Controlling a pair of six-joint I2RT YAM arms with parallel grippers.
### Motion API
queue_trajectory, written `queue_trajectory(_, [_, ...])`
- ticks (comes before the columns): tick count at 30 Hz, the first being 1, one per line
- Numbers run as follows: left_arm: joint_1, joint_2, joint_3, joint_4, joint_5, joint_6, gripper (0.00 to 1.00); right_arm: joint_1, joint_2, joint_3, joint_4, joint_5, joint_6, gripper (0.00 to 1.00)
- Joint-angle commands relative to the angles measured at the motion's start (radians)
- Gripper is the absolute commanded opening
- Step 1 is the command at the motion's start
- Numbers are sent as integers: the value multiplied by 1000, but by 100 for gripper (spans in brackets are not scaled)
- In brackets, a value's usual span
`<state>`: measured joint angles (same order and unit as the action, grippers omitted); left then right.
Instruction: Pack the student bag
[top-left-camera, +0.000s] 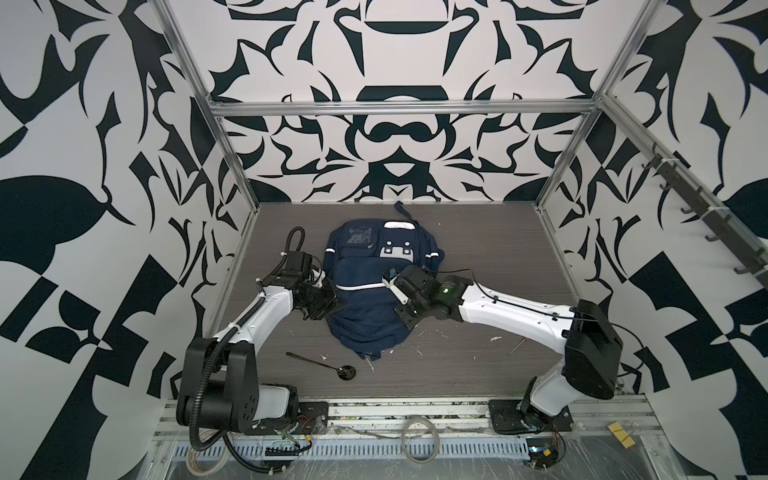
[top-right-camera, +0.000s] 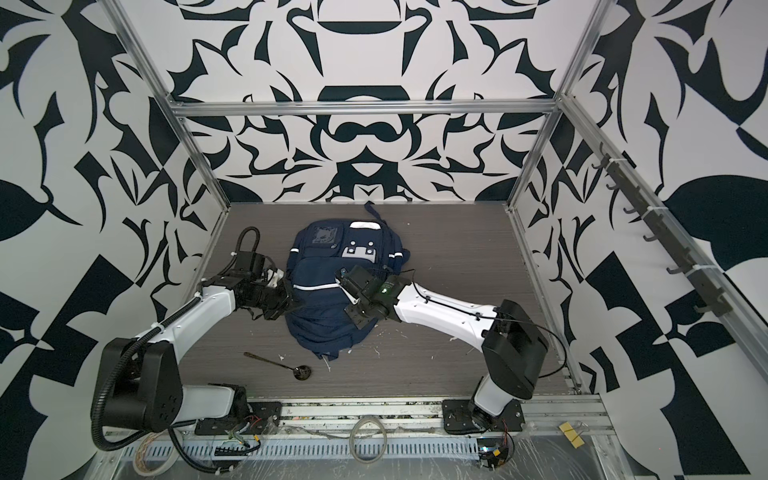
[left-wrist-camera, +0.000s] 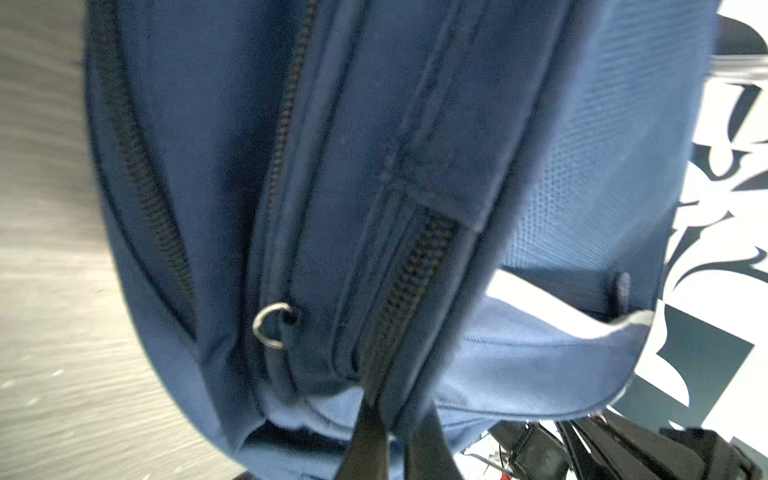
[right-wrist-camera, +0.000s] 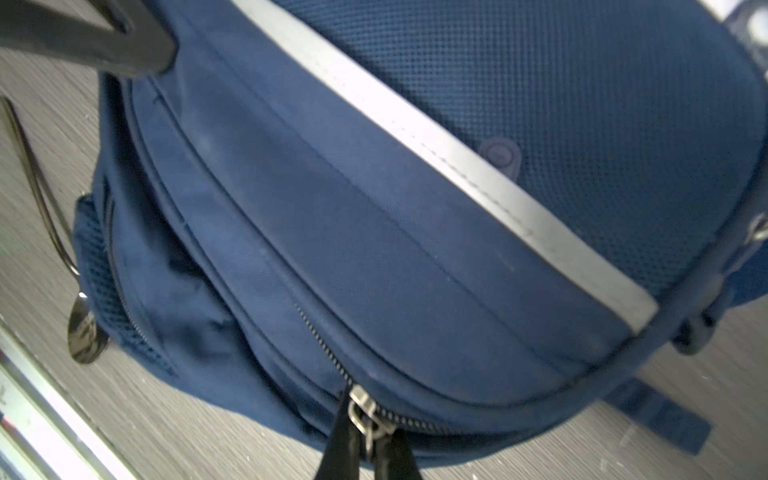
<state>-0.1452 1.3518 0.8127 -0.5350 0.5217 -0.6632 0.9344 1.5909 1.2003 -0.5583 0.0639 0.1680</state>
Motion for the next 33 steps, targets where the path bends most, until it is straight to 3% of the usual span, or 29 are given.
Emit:
queue_trajectory(1, [27,26,39,32,-82,58,0,-48,-55,61,-164,118,-138,0])
queue_trajectory(10, [34,65,7,80,-99,162,0,-242,-67,97,-226,174,-288,0])
queue_trajectory(15, [35,63,-4,64,-100,214,0,-239,-37,145,-255,143,-398,0])
queue_trajectory(21, [35,56,31,5,-156,258,0,-255,-52,115,-259,201,-438,0])
queue_trajectory(33, [37,49,40,-10,-158,296,0,-297,13,133,-375,456,-638,0])
